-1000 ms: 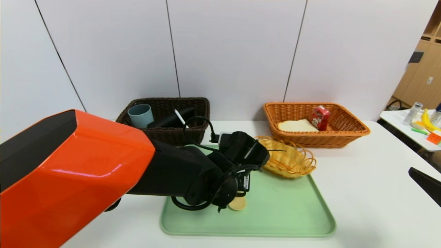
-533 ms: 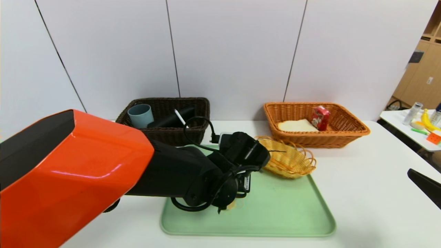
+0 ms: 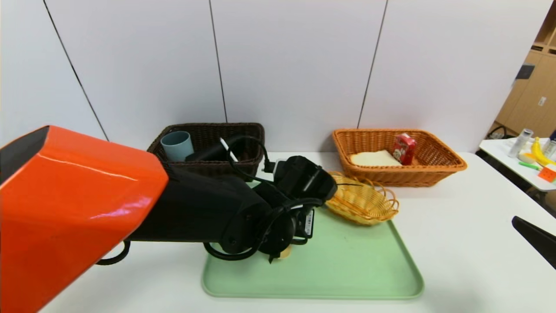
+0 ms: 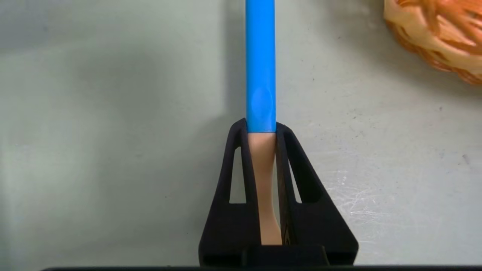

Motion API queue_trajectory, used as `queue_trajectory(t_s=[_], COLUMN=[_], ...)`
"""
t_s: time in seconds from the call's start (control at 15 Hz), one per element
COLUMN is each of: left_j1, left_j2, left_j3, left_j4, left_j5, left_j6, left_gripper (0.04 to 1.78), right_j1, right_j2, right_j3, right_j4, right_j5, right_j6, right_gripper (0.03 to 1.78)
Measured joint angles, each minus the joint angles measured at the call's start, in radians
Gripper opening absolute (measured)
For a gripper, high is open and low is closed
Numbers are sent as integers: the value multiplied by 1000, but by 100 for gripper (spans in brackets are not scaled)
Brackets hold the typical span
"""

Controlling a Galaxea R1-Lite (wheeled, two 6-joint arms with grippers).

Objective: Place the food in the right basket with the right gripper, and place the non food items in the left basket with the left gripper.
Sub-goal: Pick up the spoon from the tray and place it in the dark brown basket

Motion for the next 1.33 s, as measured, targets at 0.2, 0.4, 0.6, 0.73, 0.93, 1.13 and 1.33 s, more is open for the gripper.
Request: queue_trajectory(t_s=[0.2, 0.4, 0.6, 0.73, 0.93, 1.13, 1.33], left_j1=[6, 92, 249, 359, 479, 525, 538], left_j2=[-81, -172, -218, -225, -179, -100, -23], left_j3=[-15, -57, -105, -116, -112, -98, -88], left_j4=[-5, -11, -73, -164, -303, -448, -530], left_j5=[8, 9, -1, -35, -100, -110, -111], left_j6=[82, 241, 396, 495, 578, 605, 637], left_gripper=[20, 20, 20, 20, 20, 20, 20], right_j1=[0, 0, 2, 3, 3, 3, 0], right_j2=[0, -1, -6, -8, -9, -10, -11], right_j3=[9, 25, 33, 35, 39, 42, 42], right_j4=[-1, -2, -1, -1, -2, -3, -2], right_j5=[0, 0, 1, 1, 8, 7, 6], right_j6=[0, -1, 0, -1, -3, -5, -6], right_gripper=[171, 171, 171, 171, 171, 171, 171])
